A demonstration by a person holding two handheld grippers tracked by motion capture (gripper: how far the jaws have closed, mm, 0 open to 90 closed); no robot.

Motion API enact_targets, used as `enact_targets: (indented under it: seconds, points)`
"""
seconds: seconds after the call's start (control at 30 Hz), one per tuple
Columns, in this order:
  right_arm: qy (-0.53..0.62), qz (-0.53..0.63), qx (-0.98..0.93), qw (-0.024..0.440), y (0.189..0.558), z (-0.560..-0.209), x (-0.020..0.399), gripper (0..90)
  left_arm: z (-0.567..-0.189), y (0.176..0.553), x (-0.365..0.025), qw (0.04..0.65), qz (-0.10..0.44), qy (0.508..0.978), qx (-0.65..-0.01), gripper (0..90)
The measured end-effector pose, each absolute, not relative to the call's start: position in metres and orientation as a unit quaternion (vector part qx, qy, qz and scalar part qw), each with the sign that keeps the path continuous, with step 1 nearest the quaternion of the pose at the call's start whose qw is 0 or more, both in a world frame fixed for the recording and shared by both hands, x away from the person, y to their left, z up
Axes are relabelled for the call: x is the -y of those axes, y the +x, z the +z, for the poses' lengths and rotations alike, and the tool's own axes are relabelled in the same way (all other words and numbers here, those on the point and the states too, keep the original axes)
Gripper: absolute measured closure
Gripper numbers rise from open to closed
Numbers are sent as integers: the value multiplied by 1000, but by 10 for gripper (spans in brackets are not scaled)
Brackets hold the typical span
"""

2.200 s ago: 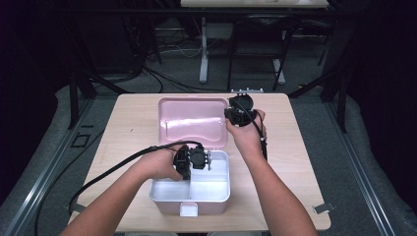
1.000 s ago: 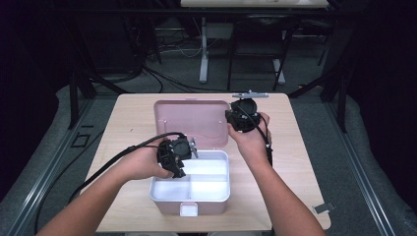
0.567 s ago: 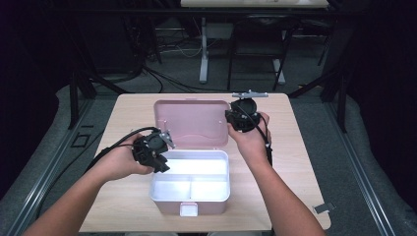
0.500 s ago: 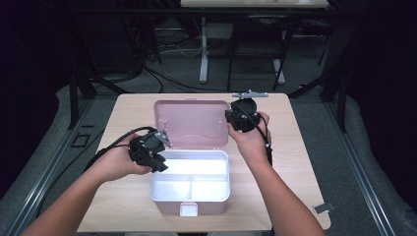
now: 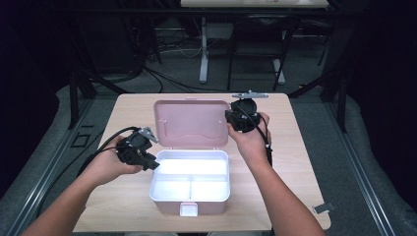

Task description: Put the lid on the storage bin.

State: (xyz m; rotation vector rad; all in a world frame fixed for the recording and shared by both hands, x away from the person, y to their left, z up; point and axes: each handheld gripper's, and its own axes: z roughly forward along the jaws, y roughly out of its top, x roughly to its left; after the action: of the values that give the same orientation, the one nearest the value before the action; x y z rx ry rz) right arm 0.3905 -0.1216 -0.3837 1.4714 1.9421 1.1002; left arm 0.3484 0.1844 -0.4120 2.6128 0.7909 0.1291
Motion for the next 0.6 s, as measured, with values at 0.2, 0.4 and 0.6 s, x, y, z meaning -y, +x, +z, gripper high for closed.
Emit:
enact_targets:
  seconds: [0.2, 0.4, 0.6]
  points:
    - [536, 402, -705, 232, 390, -384, 122, 867, -411, 349, -187, 215, 53, 925, -307, 686]
    - [534, 405, -704, 234, 389, -384, 122, 867, -410, 352, -187, 235, 79, 912, -326, 682]
    - [534, 408, -703, 235, 389, -385, 122, 867, -401, 358, -190, 294, 124, 877, -359, 689]
